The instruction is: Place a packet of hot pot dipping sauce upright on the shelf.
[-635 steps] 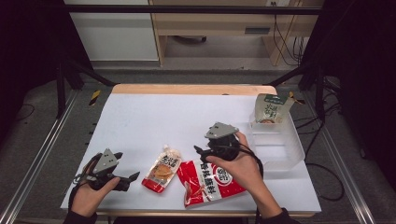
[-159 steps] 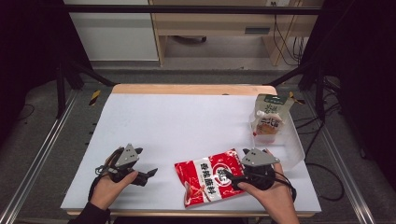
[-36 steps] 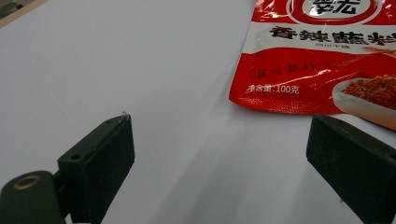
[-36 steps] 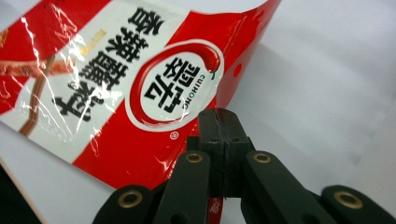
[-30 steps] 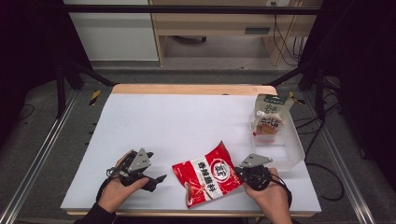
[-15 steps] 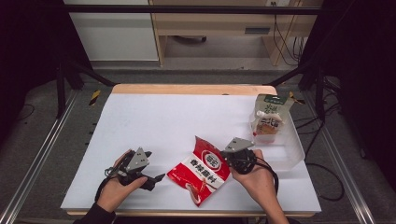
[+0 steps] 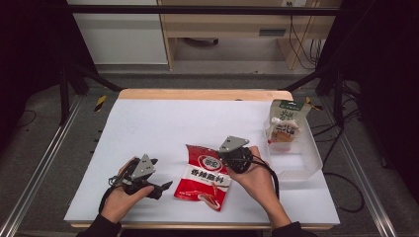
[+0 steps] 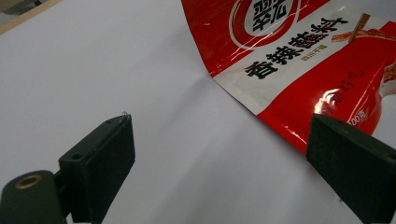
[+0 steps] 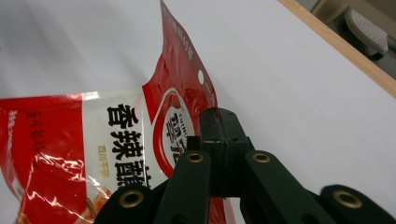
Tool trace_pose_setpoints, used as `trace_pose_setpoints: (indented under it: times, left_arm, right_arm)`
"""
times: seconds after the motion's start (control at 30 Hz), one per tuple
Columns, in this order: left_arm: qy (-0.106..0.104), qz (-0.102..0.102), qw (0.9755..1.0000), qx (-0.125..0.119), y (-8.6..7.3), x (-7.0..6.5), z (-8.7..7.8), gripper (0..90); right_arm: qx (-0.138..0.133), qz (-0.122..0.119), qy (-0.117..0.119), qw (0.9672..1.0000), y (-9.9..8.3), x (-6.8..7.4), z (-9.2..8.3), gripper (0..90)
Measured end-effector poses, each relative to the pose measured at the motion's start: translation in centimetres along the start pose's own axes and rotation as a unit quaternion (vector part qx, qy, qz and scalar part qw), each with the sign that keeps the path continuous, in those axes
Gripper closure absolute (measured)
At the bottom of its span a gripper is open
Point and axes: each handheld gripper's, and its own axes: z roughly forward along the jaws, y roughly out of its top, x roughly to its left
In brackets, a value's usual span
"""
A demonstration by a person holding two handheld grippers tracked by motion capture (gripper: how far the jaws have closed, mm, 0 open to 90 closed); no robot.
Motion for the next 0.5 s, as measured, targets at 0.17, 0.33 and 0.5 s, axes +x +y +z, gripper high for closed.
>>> trace_pose_setpoints:
  times: [0.17, 0.33, 0.5]
  left_arm:
    - [0.005, -0.002, 1.0000, -0.001, 0.1, 0.3, 0.0, 9.3]
    - [0.010, -0.002, 0.9999, -0.002, 0.3, 0.6, 0.2, 11.2]
    - [0.014, 0.001, 0.9999, -0.002, 0.8, 1.2, 0.8, 14.6]
  right_arm:
    - [-0.021, -0.013, 0.006, 0.9997, 0.4, 0.7, 0.0, 90.0]
    - [-0.037, -0.022, 0.009, 0.9990, 0.6, 1.4, -0.5, 90.0]
    - [-0.048, -0.032, 0.016, 0.9982, 1.0, 2.0, -0.9, 90.0]
